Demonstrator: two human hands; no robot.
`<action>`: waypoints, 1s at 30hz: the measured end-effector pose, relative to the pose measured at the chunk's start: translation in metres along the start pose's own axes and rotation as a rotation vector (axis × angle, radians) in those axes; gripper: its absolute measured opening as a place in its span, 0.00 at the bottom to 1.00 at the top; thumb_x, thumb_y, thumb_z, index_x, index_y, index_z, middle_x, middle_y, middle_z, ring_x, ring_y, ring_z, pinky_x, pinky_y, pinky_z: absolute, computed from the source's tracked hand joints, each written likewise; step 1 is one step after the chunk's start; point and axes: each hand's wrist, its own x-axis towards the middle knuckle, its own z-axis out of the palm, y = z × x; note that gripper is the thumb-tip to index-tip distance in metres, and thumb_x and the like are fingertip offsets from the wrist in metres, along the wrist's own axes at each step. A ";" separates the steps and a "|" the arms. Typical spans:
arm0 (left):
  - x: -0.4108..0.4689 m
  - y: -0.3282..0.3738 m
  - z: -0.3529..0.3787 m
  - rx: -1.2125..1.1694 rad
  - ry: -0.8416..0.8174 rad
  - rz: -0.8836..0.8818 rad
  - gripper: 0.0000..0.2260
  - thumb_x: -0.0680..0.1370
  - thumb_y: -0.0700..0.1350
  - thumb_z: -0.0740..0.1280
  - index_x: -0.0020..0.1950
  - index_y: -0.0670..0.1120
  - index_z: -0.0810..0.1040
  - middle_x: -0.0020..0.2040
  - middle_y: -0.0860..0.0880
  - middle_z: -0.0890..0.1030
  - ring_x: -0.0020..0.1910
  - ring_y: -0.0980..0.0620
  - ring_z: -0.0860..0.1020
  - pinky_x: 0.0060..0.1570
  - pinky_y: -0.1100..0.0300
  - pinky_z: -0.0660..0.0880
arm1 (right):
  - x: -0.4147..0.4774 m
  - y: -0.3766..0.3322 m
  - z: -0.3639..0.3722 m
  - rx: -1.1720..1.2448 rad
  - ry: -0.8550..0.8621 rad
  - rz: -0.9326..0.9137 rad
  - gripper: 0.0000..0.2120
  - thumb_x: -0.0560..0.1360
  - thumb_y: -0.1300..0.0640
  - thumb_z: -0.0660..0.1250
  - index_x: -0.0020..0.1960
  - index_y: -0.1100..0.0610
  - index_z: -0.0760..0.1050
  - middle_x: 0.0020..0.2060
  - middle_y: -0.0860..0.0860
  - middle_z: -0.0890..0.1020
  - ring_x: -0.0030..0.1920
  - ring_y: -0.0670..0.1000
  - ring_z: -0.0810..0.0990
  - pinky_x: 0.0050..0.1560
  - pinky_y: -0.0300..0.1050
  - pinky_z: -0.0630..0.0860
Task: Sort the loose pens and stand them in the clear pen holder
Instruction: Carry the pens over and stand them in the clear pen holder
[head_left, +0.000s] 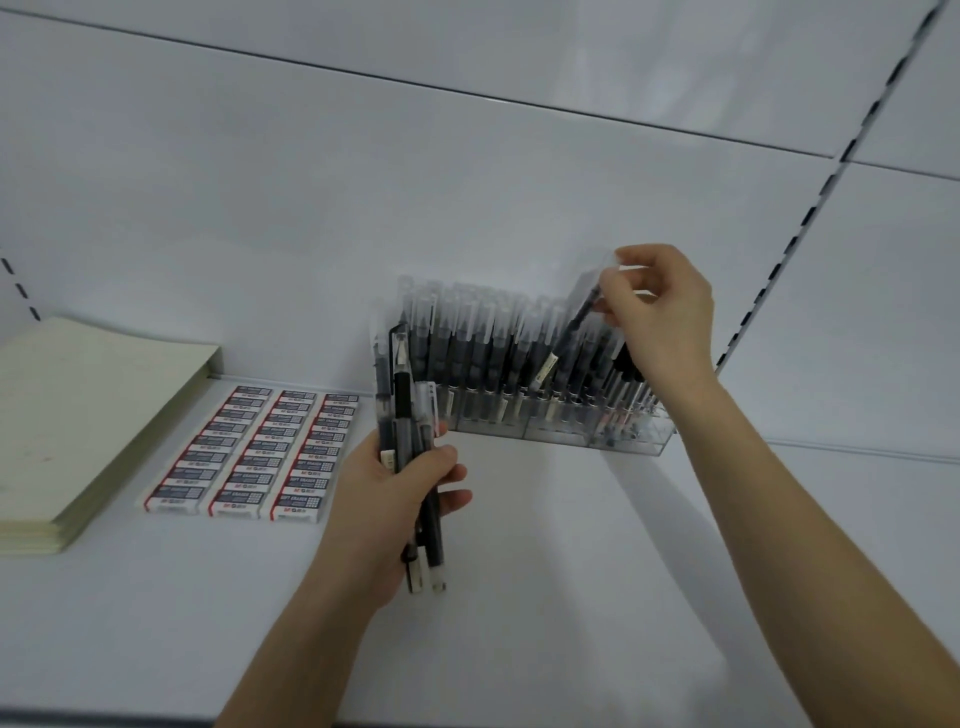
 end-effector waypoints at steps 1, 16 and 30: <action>0.000 0.000 0.001 -0.003 -0.003 0.002 0.06 0.74 0.34 0.65 0.48 0.44 0.76 0.40 0.43 0.78 0.30 0.55 0.81 0.28 0.65 0.78 | 0.000 0.002 0.003 -0.024 -0.017 -0.013 0.06 0.74 0.60 0.64 0.48 0.50 0.73 0.38 0.50 0.80 0.39 0.52 0.83 0.47 0.53 0.80; -0.001 -0.002 0.000 0.001 -0.041 0.017 0.06 0.74 0.37 0.66 0.50 0.40 0.75 0.38 0.45 0.82 0.34 0.53 0.83 0.33 0.61 0.80 | -0.009 0.032 0.026 -0.243 -0.219 -0.106 0.10 0.76 0.57 0.64 0.56 0.58 0.74 0.39 0.48 0.79 0.41 0.49 0.80 0.41 0.33 0.75; -0.006 -0.003 0.009 -0.012 -0.136 0.040 0.03 0.73 0.36 0.66 0.45 0.42 0.75 0.33 0.47 0.83 0.33 0.51 0.83 0.31 0.63 0.79 | -0.060 -0.002 0.016 0.143 -0.494 0.084 0.02 0.72 0.54 0.69 0.42 0.48 0.79 0.35 0.47 0.84 0.39 0.46 0.83 0.46 0.41 0.79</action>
